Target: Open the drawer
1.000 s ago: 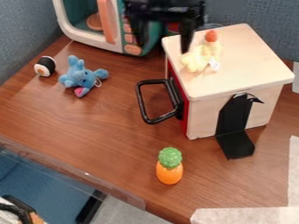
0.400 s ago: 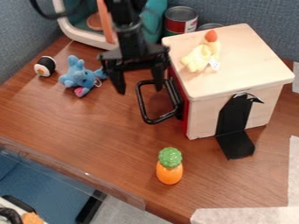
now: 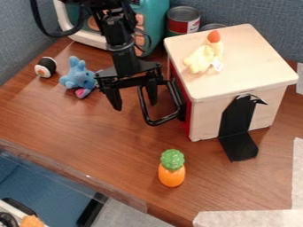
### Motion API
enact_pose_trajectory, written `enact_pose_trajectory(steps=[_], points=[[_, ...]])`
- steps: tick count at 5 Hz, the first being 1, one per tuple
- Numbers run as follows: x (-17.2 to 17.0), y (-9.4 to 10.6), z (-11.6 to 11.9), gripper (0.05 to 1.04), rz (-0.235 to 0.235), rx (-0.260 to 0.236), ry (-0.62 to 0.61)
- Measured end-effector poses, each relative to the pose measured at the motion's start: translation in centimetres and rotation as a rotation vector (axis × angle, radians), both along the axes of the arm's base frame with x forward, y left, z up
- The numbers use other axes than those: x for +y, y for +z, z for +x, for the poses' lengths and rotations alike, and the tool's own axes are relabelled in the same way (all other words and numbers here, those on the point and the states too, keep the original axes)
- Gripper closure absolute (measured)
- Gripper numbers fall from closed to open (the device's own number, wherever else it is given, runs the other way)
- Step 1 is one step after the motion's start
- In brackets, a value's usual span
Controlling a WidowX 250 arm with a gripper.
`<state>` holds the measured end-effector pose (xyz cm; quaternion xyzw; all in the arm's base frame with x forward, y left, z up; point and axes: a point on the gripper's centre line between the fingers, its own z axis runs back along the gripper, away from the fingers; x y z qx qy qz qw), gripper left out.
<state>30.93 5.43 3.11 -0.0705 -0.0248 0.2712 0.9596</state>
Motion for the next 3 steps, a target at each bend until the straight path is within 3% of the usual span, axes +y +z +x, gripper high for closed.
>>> enact_pose_trajectory(steps=[2,3], points=[[1.0,-0.7,-1.0,0.714,-0.019,0.049,0.030],[2.4,-0.6,-2.3,0.916,-0.010,0.063,0.081]])
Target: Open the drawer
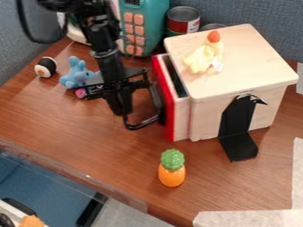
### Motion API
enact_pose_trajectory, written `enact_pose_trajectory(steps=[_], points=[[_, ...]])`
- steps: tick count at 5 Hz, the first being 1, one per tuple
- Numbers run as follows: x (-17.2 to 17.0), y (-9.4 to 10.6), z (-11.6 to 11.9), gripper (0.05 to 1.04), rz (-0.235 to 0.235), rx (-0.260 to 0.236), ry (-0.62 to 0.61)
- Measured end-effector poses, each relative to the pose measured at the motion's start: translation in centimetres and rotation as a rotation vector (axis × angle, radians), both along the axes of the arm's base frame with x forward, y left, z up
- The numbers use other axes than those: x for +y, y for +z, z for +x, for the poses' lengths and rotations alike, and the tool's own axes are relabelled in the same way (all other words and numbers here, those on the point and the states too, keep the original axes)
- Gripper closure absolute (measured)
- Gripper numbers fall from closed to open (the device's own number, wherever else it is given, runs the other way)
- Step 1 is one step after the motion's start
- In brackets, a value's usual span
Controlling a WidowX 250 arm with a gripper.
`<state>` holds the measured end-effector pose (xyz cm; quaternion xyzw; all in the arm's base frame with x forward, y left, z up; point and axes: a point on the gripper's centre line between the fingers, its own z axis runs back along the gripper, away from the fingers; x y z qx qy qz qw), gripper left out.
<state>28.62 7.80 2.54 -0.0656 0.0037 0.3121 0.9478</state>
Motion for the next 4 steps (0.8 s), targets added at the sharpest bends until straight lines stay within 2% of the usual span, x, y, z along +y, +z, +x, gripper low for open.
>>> enact_pose_trajectory(steps=[1,2,3,4], points=[[1.8,1.3,-1.5,0.974,0.037,-0.014,0.061],[3.6,1.6,-3.2,0.975,0.037,-0.009,0.146],[3.9,1.8,-3.7,0.937,0.018,-0.013,0.180],[4.4,2.8,-4.0,0.726,0.038,-0.024,0.211]])
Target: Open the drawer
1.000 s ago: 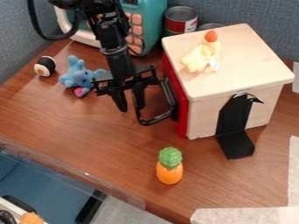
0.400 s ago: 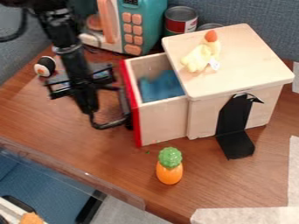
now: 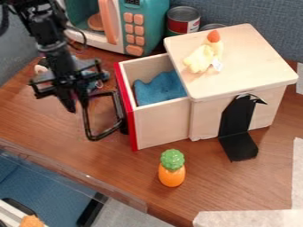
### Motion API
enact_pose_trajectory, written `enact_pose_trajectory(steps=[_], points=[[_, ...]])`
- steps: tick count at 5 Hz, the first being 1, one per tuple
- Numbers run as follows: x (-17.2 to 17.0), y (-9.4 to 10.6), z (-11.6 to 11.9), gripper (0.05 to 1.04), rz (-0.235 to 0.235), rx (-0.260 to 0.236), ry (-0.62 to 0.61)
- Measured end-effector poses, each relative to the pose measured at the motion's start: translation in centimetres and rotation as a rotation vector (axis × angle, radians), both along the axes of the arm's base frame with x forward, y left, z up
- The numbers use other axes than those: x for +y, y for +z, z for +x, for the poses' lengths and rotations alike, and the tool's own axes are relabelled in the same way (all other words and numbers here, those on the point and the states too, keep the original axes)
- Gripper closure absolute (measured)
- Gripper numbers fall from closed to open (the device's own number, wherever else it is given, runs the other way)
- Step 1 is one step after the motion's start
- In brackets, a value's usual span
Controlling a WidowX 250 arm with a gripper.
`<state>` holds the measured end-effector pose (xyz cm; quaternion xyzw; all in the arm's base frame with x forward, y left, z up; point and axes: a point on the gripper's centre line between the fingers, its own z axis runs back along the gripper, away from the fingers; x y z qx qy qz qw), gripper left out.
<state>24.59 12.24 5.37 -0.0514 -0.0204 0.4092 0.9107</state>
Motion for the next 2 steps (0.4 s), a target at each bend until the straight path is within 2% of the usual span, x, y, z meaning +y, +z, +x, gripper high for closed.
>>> enact_pose_trajectory(steps=[1,2], points=[[-0.7,2.6,0.8,0.418,0.063,-0.064,-0.128],[-1.3,4.6,1.2,0.132,0.115,-0.118,-0.336]])
